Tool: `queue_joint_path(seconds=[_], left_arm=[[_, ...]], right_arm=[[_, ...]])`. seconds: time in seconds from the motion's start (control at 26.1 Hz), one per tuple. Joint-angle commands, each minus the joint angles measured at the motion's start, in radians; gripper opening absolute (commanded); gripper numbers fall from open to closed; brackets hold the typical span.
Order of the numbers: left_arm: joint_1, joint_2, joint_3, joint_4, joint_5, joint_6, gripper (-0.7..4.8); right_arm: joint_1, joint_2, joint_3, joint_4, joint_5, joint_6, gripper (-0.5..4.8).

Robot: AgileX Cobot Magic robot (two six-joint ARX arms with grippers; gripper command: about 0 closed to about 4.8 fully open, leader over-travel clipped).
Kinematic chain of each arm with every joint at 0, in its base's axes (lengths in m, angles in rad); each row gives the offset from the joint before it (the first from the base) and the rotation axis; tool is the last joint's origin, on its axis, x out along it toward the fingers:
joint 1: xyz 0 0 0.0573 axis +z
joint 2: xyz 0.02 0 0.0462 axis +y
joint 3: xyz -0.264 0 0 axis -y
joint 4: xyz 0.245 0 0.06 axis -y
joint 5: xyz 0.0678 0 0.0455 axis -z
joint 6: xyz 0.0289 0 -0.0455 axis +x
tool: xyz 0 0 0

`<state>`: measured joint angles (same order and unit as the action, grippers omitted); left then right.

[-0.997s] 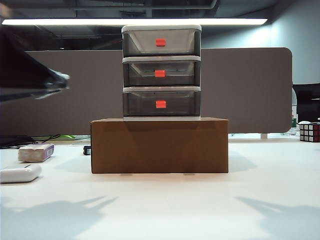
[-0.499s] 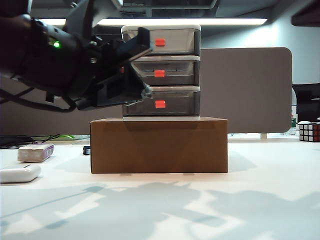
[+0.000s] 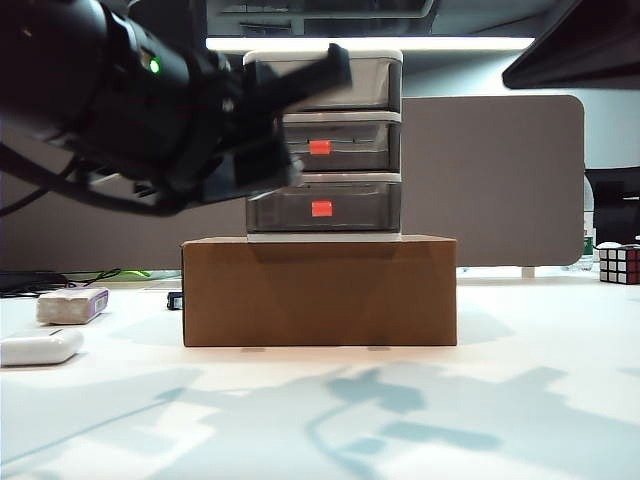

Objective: Open the third layer of the drawer on the table, pick up the earphone case on the table and put it in, and finally close the drawer.

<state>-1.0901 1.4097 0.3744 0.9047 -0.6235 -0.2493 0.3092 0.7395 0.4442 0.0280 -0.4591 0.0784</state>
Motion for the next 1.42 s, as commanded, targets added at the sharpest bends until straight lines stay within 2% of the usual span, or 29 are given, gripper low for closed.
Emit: queue_joint_path(seconds=[0.04,0.12,0.19,0.27,0.42,0.54,0.77,0.84,1.04,1.15,1.42], left_arm=[[-0.046,0.060,0.037,0.022,-0.179,0.006,0.67],[-0.058,0.109,0.062,0.037,-0.239,0.006,0.95],[-0.058,0.164,0.095,0.049,-0.228,0.006,1.83],[-0.058,0.208,0.127,0.048,-0.239,0.006,2.10],[-0.057,0.264,0.165,0.069,-0.282,0.005,2.11],[-0.054,0.302,0.193,0.088,-0.281,-0.022,2.10],[-0.048,0.359,0.261,0.087,-0.286,-0.020,2.09],[-0.047,0.367,0.282,0.083,-0.338,-0.020,2.06],[-0.023,0.368,0.296,0.077,-0.336,-0.020,2.03],[-0.005,0.368,0.297,0.077,-0.310,-0.026,1.73],[0.016,0.368,0.297,0.076,-0.266,-0.047,1.73]], right_arm=[[0.001,0.045,0.017,0.037,0.011,-0.027,-0.02],[0.009,0.071,0.023,0.045,0.009,-0.027,-0.02],[0.013,0.095,0.027,0.053,0.012,-0.032,-0.02],[0.013,0.106,0.029,0.056,0.011,-0.055,-0.02],[0.013,0.111,0.029,0.058,0.010,-0.058,-0.02],[0.011,0.111,0.029,0.060,0.012,-0.067,-0.02],[0.013,0.110,0.030,0.059,0.012,-0.072,-0.02],[0.013,0.111,0.030,0.059,0.012,-0.072,-0.02],[0.012,0.111,0.030,0.060,0.012,-0.072,-0.02],[0.012,0.111,0.030,0.059,0.012,-0.072,-0.01],[0.012,0.111,0.030,0.060,0.012,-0.072,-0.02]])
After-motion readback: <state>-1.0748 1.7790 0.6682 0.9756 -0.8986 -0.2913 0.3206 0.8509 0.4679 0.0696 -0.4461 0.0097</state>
